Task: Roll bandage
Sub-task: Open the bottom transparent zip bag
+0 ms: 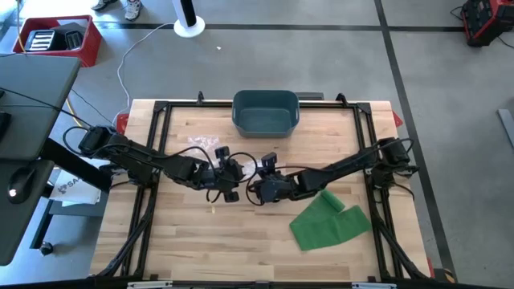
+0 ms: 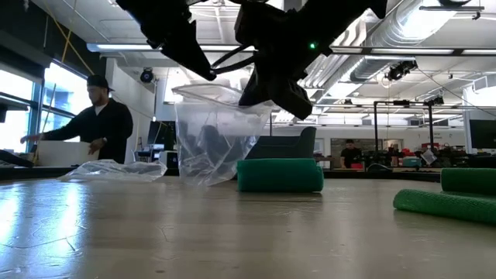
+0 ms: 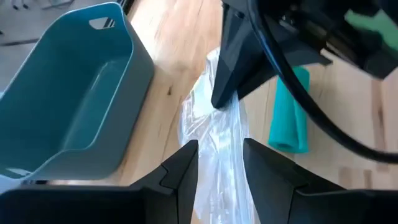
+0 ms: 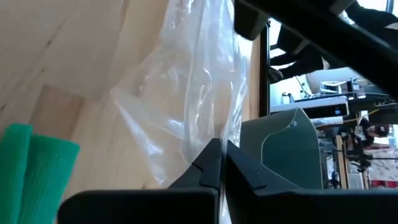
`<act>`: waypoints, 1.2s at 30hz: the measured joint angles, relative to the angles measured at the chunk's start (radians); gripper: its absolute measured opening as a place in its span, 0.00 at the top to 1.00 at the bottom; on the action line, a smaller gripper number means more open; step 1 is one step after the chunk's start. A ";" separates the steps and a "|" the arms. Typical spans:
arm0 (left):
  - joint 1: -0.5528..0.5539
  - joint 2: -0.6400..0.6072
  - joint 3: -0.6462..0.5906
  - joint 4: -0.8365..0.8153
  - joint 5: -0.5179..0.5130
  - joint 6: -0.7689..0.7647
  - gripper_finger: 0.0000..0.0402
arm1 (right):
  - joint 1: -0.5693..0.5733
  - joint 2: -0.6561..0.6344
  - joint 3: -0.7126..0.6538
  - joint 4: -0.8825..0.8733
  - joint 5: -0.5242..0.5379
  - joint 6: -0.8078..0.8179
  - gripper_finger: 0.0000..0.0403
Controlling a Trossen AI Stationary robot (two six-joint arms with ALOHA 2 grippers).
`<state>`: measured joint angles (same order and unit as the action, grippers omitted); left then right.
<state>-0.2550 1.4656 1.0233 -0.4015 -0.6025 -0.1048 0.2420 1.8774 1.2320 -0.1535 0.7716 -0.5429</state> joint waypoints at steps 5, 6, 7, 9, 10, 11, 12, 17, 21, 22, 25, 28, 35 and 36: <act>0.000 0.024 -0.001 0.002 -0.016 0.071 0.70 | 0.000 -0.002 0.036 -0.035 -0.057 0.038 1.00; 0.000 0.027 -0.001 0.001 -0.024 0.075 0.70 | -0.001 -0.003 0.046 -0.052 -0.086 0.057 1.00; 0.000 0.031 -0.001 0.000 -0.028 0.082 0.70 | -0.003 -0.003 0.053 -0.066 -0.107 0.078 1.00; 0.000 0.036 -0.001 -0.001 -0.036 0.089 0.70 | -0.006 -0.003 0.072 -0.105 -0.139 0.119 1.00; 0.000 0.038 -0.001 -0.006 -0.046 0.089 0.70 | -0.006 -0.003 0.085 -0.123 -0.149 0.128 1.00; 0.000 0.038 -0.001 -0.015 -0.058 0.089 0.70 | -0.006 -0.003 0.097 -0.141 -0.158 0.143 1.00; 0.000 0.037 -0.001 -0.020 -0.068 0.089 0.70 | -0.006 -0.003 0.108 -0.161 -0.168 0.157 1.00; -0.007 0.037 -0.001 -0.032 -0.084 0.086 0.70 | -0.017 -0.003 0.165 -0.279 -0.176 0.255 1.00; -0.011 0.037 -0.001 -0.032 -0.091 0.056 0.70 | -0.030 -0.003 0.173 -0.308 -0.137 0.279 1.00; -0.013 0.037 -0.001 -0.030 -0.092 0.052 0.70 | -0.033 -0.003 0.173 -0.308 -0.135 0.277 1.00; -0.016 0.037 -0.001 -0.020 -0.095 0.030 0.70 | -0.041 -0.003 0.173 -0.307 -0.131 0.282 1.00; -0.017 0.037 -0.001 -0.020 -0.111 -0.016 0.70 | -0.046 -0.003 0.173 -0.315 -0.084 0.305 1.00; -0.030 0.037 -0.002 -0.019 -0.174 -0.025 0.70 | -0.053 -0.003 0.173 -0.330 -0.028 0.352 1.00; -0.032 0.037 -0.002 -0.019 -0.179 -0.025 0.70 | -0.055 -0.005 0.173 -0.339 -0.019 0.371 1.00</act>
<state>-0.2866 1.5024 1.0218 -0.4202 -0.7813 -0.1299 0.1866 1.8723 1.4052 -0.4921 0.7525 -0.1723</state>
